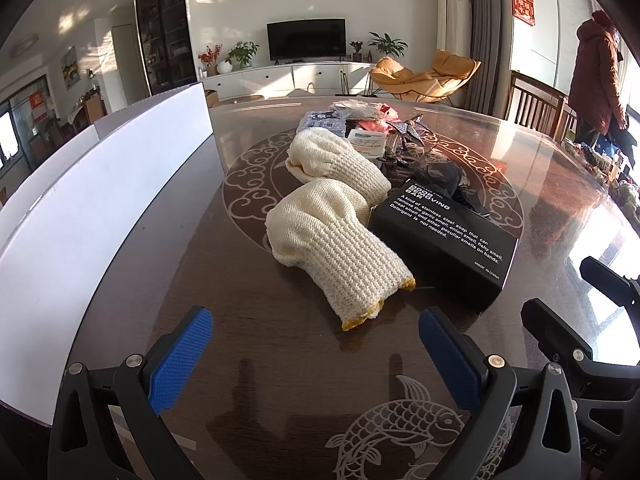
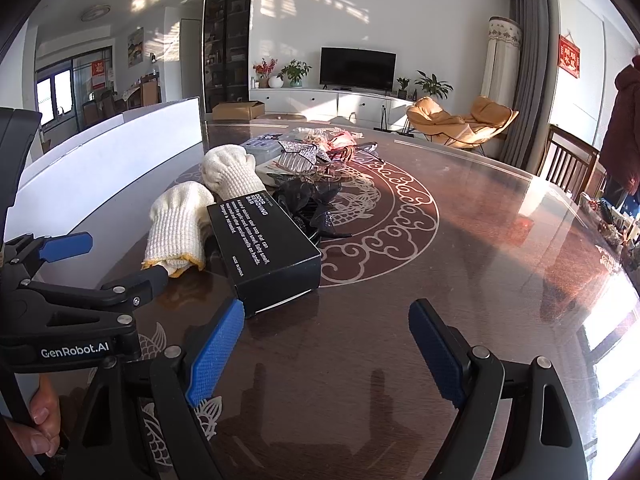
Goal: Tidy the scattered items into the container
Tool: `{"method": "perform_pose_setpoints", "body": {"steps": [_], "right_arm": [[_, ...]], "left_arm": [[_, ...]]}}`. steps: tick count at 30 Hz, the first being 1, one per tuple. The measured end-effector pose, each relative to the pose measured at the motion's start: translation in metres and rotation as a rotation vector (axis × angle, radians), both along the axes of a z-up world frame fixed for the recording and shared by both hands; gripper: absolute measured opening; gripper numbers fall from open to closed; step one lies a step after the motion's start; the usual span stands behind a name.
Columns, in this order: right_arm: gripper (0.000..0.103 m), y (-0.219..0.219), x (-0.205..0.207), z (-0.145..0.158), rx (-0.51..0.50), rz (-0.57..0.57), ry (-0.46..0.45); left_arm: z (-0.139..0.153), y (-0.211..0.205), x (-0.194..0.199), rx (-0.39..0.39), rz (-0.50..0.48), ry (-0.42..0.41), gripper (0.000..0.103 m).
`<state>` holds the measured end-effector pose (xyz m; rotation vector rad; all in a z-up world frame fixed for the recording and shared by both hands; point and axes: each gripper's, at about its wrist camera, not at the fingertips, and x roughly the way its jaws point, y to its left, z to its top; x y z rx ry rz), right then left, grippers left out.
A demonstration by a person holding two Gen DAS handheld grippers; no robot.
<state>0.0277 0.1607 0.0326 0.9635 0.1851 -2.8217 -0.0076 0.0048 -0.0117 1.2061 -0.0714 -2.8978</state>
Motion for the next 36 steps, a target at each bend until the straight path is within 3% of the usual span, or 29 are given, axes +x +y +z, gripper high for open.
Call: {"method": "perform_pose_setpoints", "body": {"steps": [6,11,16,25,36], "right_arm": [[0.085,0.002,0.000,0.000,-0.014,0.006,-0.002],[0.085,-0.001,0.003,0.000,-0.002,0.018,0.008],[0.085,-0.005,0.003,-0.001,0.019,0.033,0.002],[0.085,-0.003,0.003,-0.002,0.011,0.034,0.003],[0.085,-0.008,0.000,-0.006,0.026,0.067,-0.018]], "left_arm": [[0.013,-0.008,0.006,0.055,-0.009,0.022,0.103],[0.016,-0.007,0.007,0.049,-0.032,0.029,0.103],[0.018,-0.008,0.010,0.109,-0.061,0.030,0.103],[0.017,-0.015,0.003,-0.027,-0.003,-0.018,0.103],[0.021,-0.042,0.013,0.013,-0.043,-0.100,0.103]]}}
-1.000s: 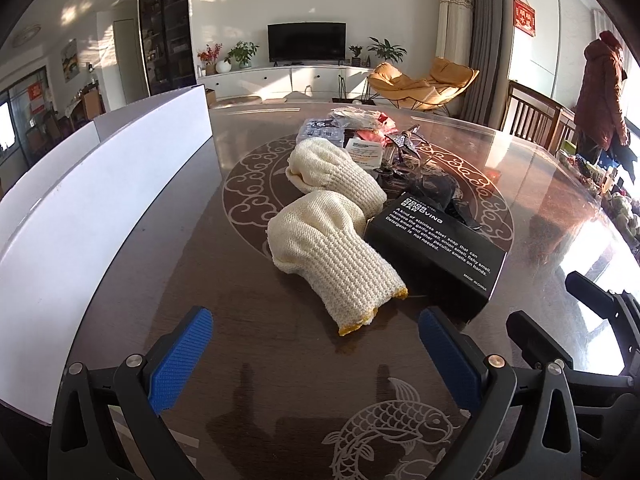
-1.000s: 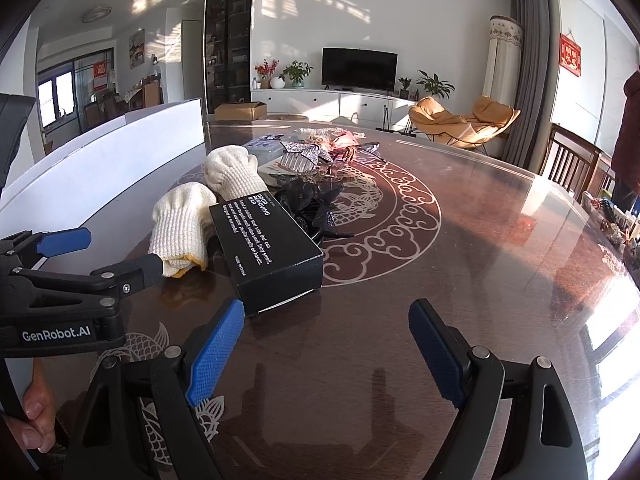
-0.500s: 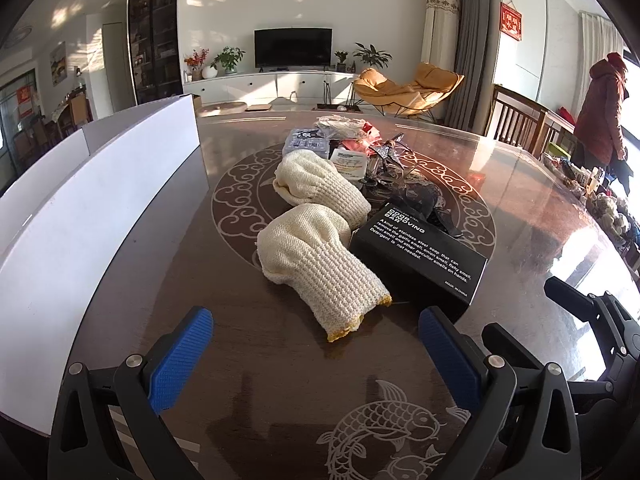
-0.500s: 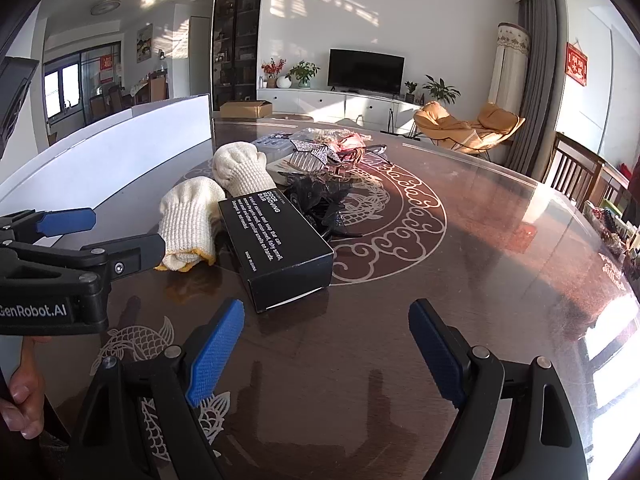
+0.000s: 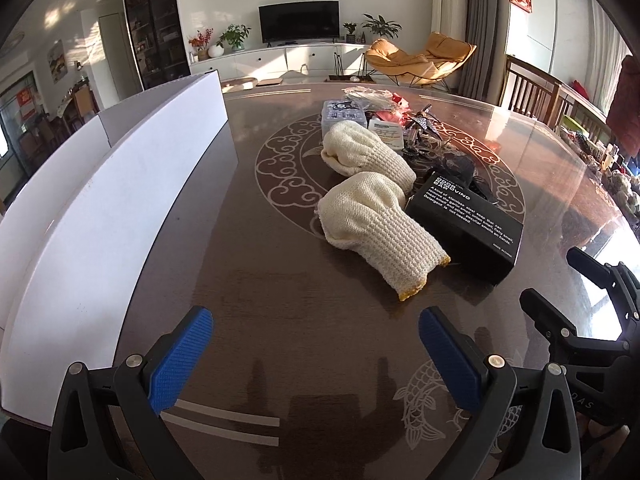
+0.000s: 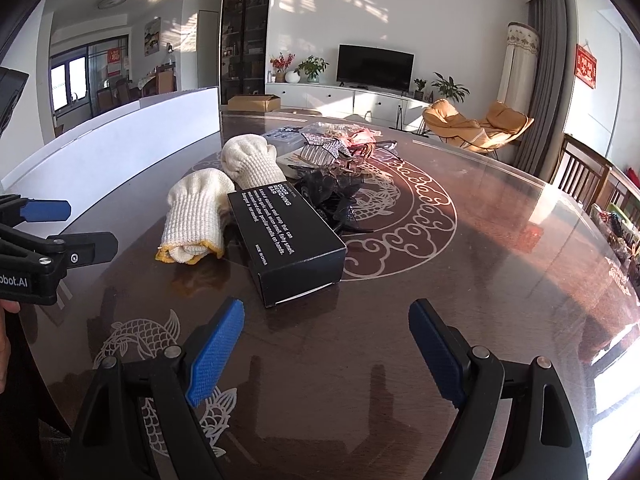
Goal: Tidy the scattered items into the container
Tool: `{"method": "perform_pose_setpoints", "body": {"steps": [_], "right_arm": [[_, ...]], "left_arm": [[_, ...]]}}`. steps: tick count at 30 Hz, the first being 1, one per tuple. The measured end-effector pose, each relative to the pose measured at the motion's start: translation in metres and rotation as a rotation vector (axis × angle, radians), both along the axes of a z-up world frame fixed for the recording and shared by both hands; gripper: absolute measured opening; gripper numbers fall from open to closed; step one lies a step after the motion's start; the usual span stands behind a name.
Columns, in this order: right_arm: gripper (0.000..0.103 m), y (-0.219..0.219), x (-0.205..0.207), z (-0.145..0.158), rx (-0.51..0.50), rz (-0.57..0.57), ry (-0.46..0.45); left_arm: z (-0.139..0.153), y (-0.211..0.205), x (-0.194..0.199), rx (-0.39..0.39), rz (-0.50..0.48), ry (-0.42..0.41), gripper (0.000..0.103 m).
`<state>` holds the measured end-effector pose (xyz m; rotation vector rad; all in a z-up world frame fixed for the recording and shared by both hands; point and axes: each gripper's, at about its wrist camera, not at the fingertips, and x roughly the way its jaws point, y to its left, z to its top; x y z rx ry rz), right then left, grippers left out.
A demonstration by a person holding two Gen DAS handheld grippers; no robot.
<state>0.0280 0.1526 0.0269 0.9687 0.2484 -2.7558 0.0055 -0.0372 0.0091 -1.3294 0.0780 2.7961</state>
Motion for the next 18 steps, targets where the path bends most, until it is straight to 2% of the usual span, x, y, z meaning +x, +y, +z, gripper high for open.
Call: {"method": "perform_pose_setpoints", "body": {"steps": [18], "right_arm": [[0.085,-0.019,0.003,-0.009,0.108,0.018,-0.001]], "left_arm": [[0.016,0.006,0.010,-0.014,0.004,0.041,0.103]]}}
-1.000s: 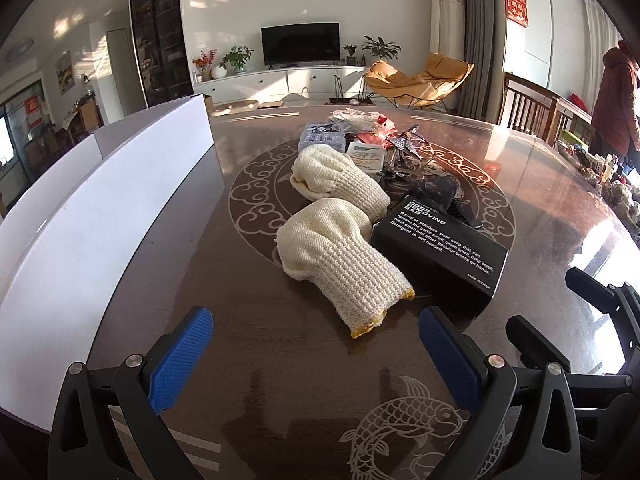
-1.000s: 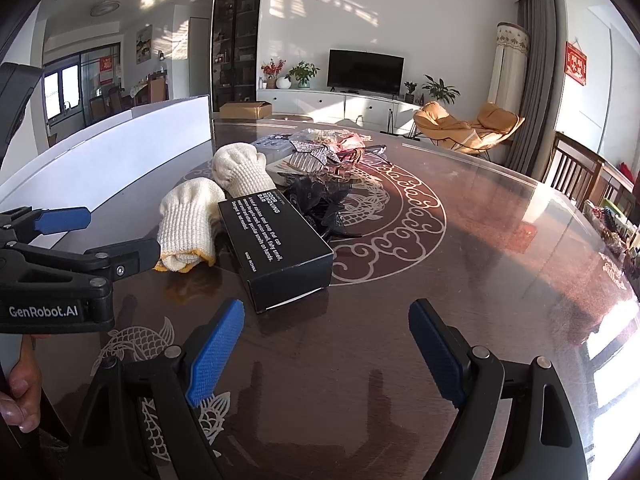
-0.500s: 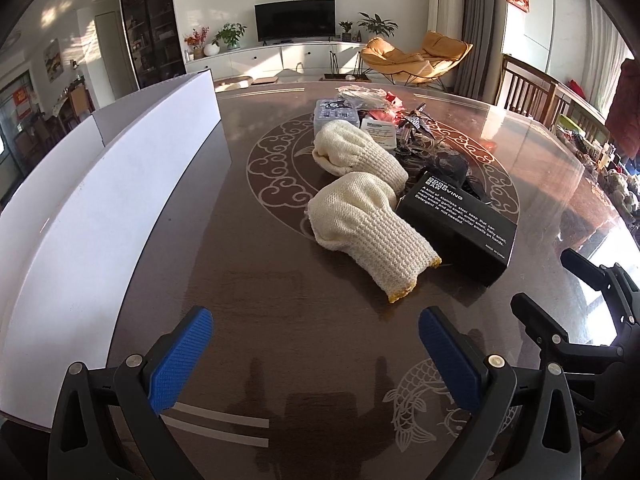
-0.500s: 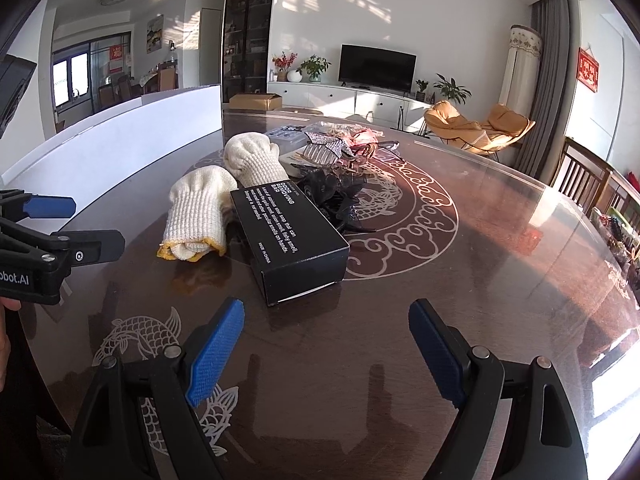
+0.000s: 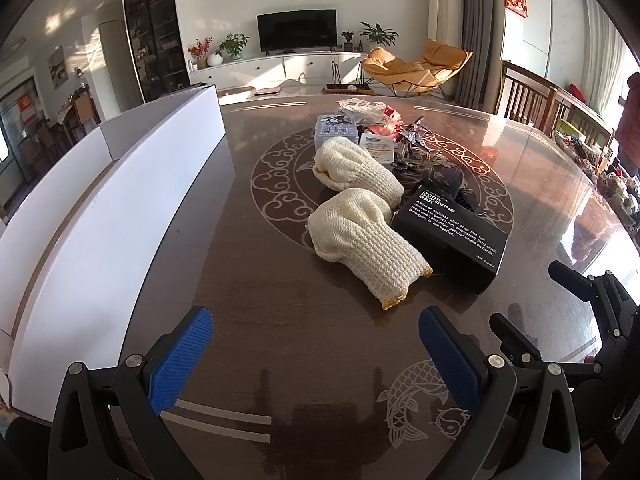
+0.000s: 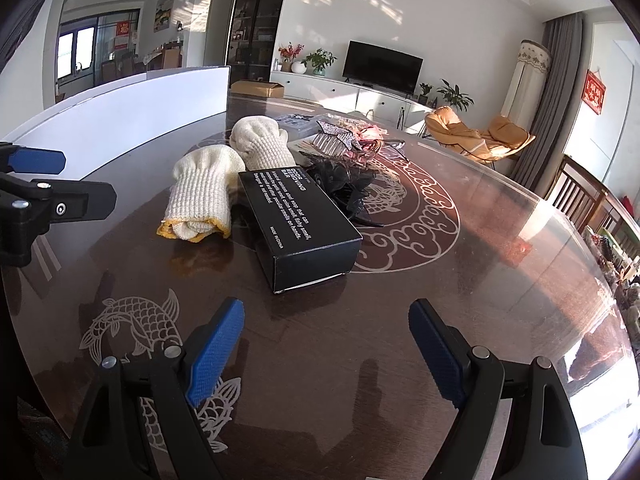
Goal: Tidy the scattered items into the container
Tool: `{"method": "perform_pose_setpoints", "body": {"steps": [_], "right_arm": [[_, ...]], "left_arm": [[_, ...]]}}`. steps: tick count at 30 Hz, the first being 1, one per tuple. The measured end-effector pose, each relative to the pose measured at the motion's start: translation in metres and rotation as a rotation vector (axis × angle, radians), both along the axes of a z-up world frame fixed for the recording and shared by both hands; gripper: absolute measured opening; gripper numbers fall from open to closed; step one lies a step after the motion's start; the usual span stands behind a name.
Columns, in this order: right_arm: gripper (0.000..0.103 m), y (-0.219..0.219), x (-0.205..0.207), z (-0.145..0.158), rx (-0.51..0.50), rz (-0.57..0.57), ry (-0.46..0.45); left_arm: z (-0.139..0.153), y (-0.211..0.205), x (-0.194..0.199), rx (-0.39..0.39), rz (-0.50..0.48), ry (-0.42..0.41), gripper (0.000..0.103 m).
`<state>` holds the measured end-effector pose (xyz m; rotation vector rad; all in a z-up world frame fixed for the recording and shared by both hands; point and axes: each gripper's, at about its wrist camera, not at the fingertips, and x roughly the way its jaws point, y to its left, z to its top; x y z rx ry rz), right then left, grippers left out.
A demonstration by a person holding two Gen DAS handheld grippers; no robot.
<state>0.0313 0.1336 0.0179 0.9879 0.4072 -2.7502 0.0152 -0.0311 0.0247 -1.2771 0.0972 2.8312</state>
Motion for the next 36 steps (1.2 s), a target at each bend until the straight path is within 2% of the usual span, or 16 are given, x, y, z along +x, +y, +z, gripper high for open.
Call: {"method": "perform_pose_setpoints", "body": {"steps": [16,19,21,22,23,26,31,36], "right_arm": [[0.085,0.002,-0.003,0.000,-0.015,0.013,-0.017],[0.085,0.005,-0.012,-0.003,-0.048,0.025,-0.081],[0.088,0.013,-0.029,-0.008,-0.145,0.096,-0.216],[0.087,0.016,-0.035,-0.007,-0.173,0.135,-0.242],[0.086,0.018,-0.041,-0.005,-0.164,0.165,-0.248],[0.086,0.019,-0.061,-0.009,-0.036,0.231,-0.260],[0.086,0.012,-0.089,-0.010,-0.014,0.403,-0.344],[0.086,-0.011,-0.107,-0.011,-0.003,0.476,-0.341]], "left_arm": [[-0.006,0.004,-0.004,-0.049,0.007,-0.016,0.103],[-0.005,-0.001,-0.006,-0.049,0.018,-0.013,0.103],[-0.006,-0.006,-0.008,-0.045,0.030,-0.016,0.103],[-0.007,-0.008,-0.009,-0.041,0.038,-0.021,0.103],[-0.008,-0.010,-0.010,-0.035,0.044,-0.027,0.103],[-0.008,-0.015,-0.011,-0.016,0.052,-0.029,0.103],[-0.006,-0.015,-0.012,-0.017,0.054,-0.021,0.103],[-0.003,-0.016,-0.010,-0.002,0.049,-0.019,0.103]]}}
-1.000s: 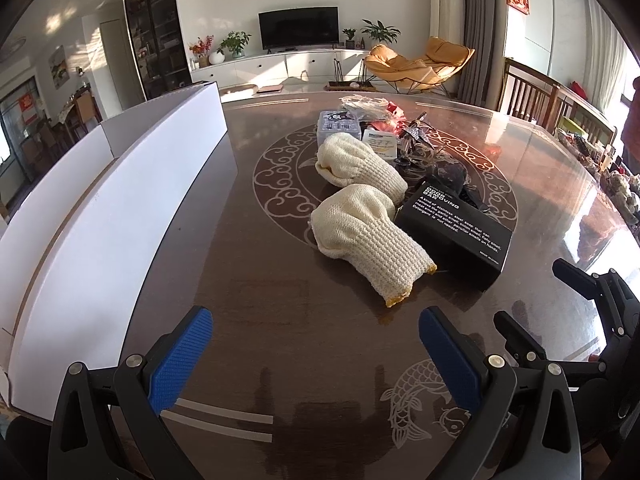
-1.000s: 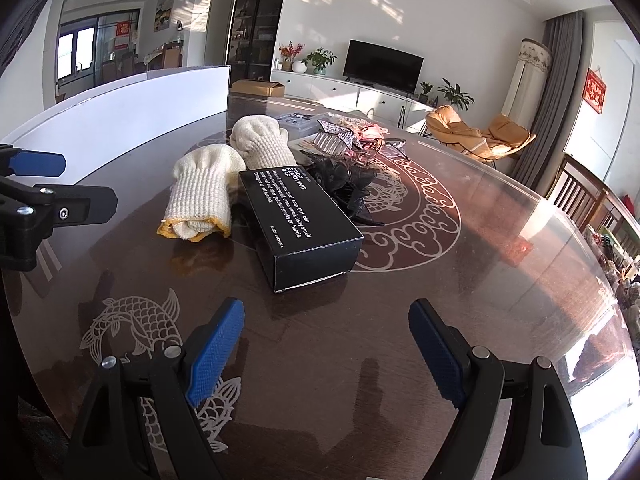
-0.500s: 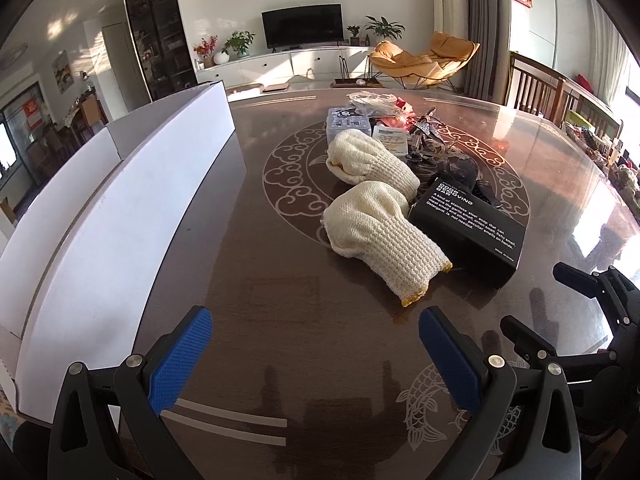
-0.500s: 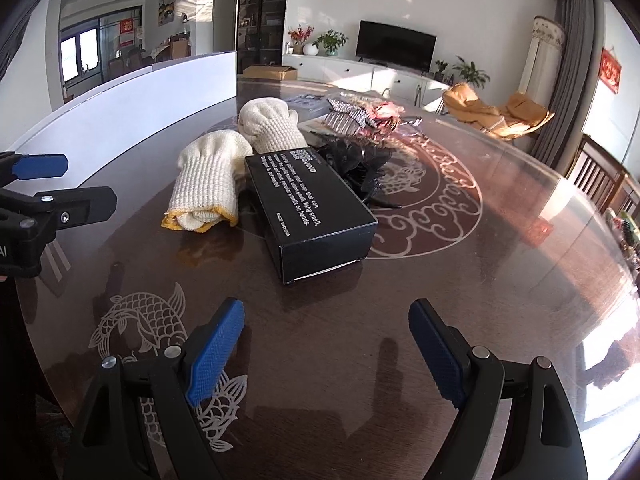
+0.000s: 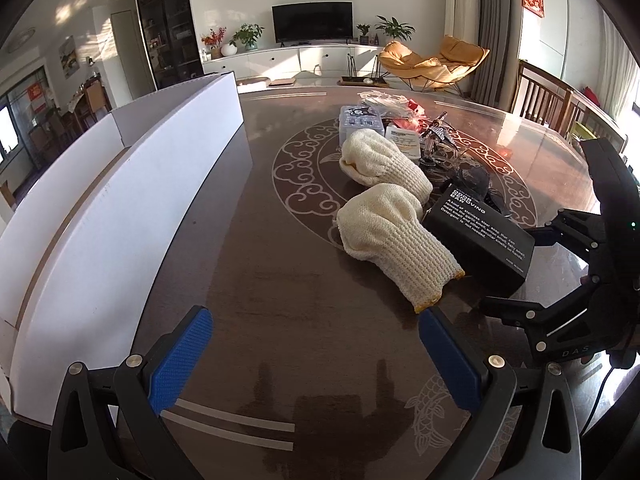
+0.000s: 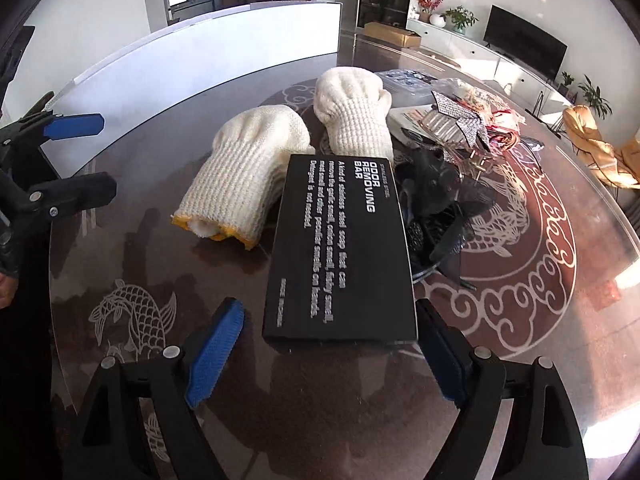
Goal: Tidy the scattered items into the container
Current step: 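Move the right tool onto the black odor removing bar box and grasp it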
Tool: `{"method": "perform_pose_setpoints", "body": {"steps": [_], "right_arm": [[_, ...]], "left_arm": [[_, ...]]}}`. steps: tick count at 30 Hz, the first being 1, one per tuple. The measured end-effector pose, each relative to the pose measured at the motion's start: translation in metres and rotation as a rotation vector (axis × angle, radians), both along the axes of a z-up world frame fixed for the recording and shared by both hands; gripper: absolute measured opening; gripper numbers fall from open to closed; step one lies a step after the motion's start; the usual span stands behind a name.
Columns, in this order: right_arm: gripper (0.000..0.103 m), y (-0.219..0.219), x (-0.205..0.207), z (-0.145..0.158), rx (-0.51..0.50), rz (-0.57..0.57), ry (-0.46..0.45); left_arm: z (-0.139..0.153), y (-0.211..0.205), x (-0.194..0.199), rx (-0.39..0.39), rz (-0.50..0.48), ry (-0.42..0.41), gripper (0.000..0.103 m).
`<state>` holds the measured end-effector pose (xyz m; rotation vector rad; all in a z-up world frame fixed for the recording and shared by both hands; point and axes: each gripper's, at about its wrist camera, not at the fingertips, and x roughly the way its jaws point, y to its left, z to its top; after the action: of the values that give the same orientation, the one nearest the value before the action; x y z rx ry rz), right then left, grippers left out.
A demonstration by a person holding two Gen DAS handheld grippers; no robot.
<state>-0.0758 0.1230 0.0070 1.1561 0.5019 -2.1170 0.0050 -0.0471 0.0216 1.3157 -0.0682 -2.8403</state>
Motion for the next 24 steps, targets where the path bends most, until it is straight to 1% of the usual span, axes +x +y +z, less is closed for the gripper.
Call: {"method": "perform_pose_setpoints", "body": {"steps": [3,6,9,13,15,17,20,22,24], "right_arm": [[0.086,-0.011,-0.013,-0.002,-0.005,-0.003,-0.012],[0.086,-0.019,-0.023,-0.004,-0.009,0.006,-0.016],[0.086,-0.024,-0.033,-0.004,-0.013,-0.002,-0.012],[0.086,-0.029,-0.046,-0.001,-0.011,-0.086,-0.022],[0.084,-0.028,-0.050,-0.001,-0.036,-0.127,-0.015],[0.084,-0.022,-0.057,-0.001,-0.059,-0.189,-0.004],[0.082,0.000,-0.069,0.000,-0.085,-0.330,0.001],[0.082,0.023,-0.075,0.001,-0.067,-0.442,0.010],[0.082,0.049,-0.076,0.002,-0.057,-0.525,0.012]], "left_arm": [[0.001,-0.002,0.000,0.013,0.008,0.007,0.103],[-0.003,-0.003,-0.002,0.029,0.014,-0.008,0.103],[-0.008,-0.001,-0.003,0.021,0.018,-0.022,0.103],[-0.009,0.001,-0.003,0.006,0.018,-0.015,0.103],[-0.010,0.000,-0.003,-0.006,0.024,-0.018,0.103],[-0.012,-0.002,-0.003,-0.007,0.033,-0.024,0.103],[-0.013,-0.009,-0.004,0.014,0.046,-0.033,0.103],[-0.014,-0.011,-0.005,0.030,0.049,-0.036,0.103],[-0.016,-0.011,-0.005,0.044,0.044,-0.045,0.103]]}}
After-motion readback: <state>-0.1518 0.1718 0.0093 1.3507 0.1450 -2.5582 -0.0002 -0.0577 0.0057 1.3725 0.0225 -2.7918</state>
